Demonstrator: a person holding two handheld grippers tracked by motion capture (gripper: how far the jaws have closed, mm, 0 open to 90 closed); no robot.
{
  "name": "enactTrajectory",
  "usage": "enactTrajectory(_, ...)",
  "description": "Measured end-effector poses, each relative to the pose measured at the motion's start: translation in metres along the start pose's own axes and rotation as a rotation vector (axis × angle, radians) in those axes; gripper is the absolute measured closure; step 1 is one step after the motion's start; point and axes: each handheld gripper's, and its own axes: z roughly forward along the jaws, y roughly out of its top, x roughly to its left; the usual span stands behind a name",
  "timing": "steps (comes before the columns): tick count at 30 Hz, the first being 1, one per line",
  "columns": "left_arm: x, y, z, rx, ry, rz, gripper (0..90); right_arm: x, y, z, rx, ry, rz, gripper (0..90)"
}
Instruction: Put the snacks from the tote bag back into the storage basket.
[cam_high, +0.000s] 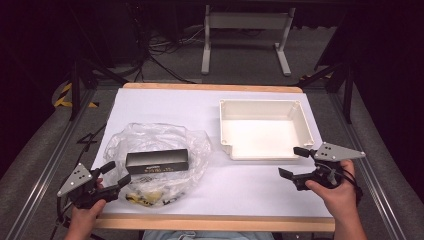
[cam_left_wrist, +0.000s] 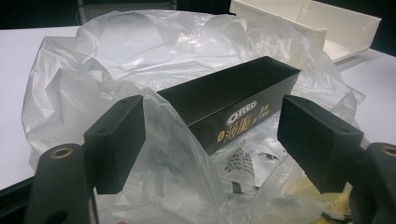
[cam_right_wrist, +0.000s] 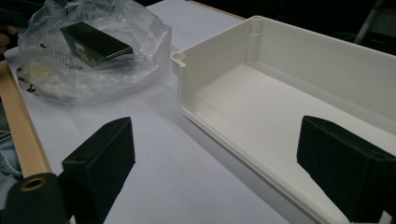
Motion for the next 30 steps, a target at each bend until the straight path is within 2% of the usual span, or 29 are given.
enactTrajectory(8, 0.001, 0.000, 0.000, -0.002, 0.005, -0.003, 24.4, 0.003, 0.014, 0.009, 0.051, 0.029, -0.052, 11.2)
enactTrajectory(12, 0.000, 0.000, -0.001, -0.004, 0.005, -0.001, 24.3, 0.005, 0.027, 0.019, 0.084, 0.059, -0.094, 10.8)
enactTrajectory(18, 0.000, -0.001, -0.004, -0.014, 0.007, 0.000, 24.4, 0.009, 0.045, 0.031, 0.102, 0.087, -0.141, 10.7)
enactTrajectory(22, -0.002, -0.002, -0.007, -0.007, 0.011, 0.002, 24.4, 0.013, 0.058, 0.042, 0.126, 0.105, -0.190, 10.5)
enactTrajectory(25, -0.002, -0.003, -0.009, -0.002, 0.015, 0.004, 24.4, 0.015, 0.066, 0.046, 0.130, 0.114, -0.212, 10.4)
enactTrajectory(26, -0.002, -0.004, -0.010, -0.005, 0.019, 0.003, 24.4, 0.016, 0.074, 0.050, 0.123, 0.130, -0.229, 10.3)
enactTrajectory(30, -0.002, -0.005, -0.013, -0.009, 0.028, -0.004, 24.4, 0.017, 0.083, 0.057, 0.121, 0.150, -0.240, 10.3)
